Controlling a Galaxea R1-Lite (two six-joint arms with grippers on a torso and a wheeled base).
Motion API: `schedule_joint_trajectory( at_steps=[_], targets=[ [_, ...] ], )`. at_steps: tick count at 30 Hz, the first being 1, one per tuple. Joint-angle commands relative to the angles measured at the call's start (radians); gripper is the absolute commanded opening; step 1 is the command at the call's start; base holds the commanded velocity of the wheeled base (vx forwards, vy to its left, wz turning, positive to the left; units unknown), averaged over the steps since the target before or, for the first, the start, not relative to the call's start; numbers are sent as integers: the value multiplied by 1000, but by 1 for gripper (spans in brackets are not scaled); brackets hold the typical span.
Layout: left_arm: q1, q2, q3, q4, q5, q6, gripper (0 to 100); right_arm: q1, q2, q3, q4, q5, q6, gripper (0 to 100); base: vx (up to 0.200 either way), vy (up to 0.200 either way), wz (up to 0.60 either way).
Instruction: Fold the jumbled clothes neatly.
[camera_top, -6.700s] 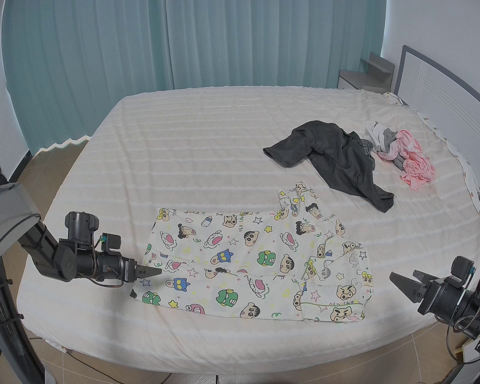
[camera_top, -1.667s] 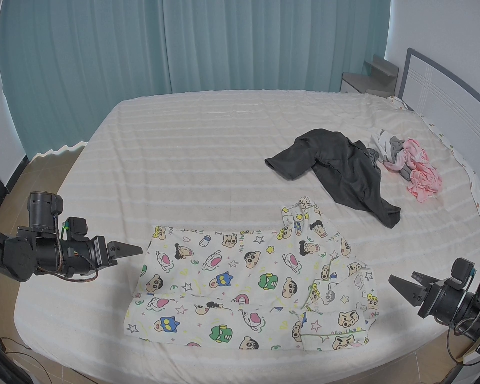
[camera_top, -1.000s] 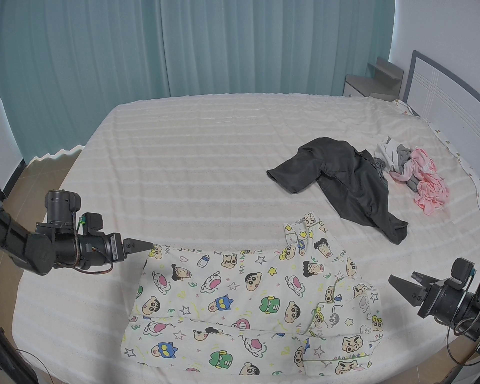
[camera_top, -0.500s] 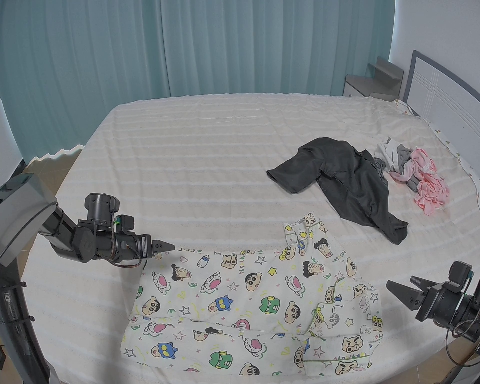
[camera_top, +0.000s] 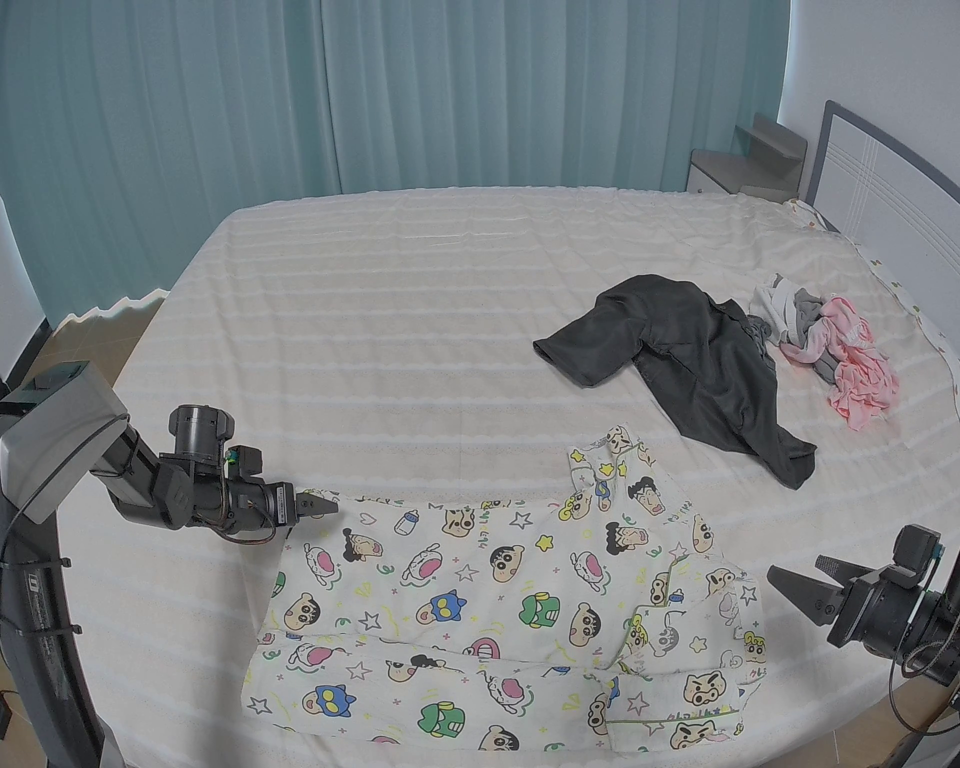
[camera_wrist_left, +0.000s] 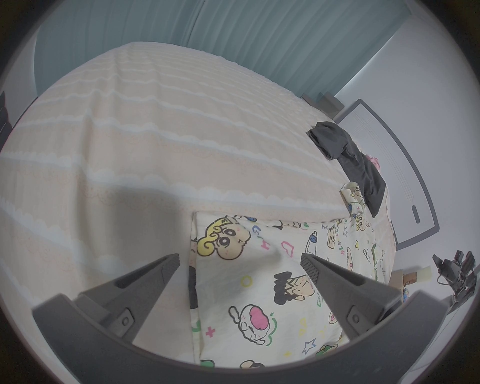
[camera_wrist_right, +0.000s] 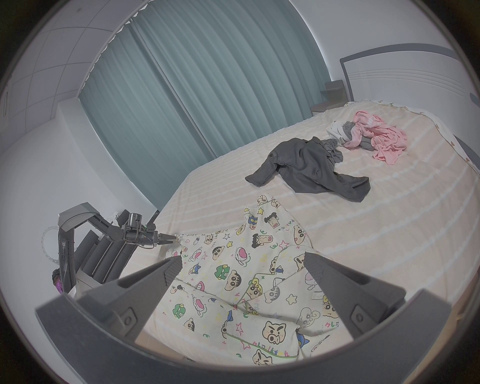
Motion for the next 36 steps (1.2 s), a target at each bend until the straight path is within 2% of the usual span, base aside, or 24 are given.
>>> schedule_joint_trajectory(
  at_steps=[1,12,15,16,19,23,25,28,29,30,36],
  targets=[
    [-3,23,1,-2,-1,1,100,1,2,18,-1,2,0,100,0,0,0],
    [-10,67,-25,-4,-5,-2,100,1,11,18,1,2,3,100,0,0,0],
    [-17,69,-22,-2,-27,-4,100,1,25,18,-1,3,8,100,0,0,0],
    [-17,69,-21,-2,-36,-5,0,-1,32,13,-1,8,8,100,0,0,0],
    [-15,66,-19,-2,-41,-8,0,-15,97,-27,-2,45,11,100,0,0,0],
    [-3,43,11,-1,-41,-8,0,-107,272,-163,1,121,9,100,0,0,0],
    [11,21,25,-1,-41,-8,0,-162,370,-220,1,135,-3,100,0,0,0],
    [11,21,25,-1,-41,-8,0,-162,370,-220,1,135,-3,100,0,0,0],
    [40,-12,31,-1,-35,-7,0,-246,557,-350,1,184,-24,100,0,0,0],
    [45,-25,34,1,-35,-7,0,-265,612,-392,2,210,-31,100,0,0,0],
    [54,-84,77,1,-33,-7,0,-275,871,-607,27,235,-46,100,0,0,0]
  ],
)
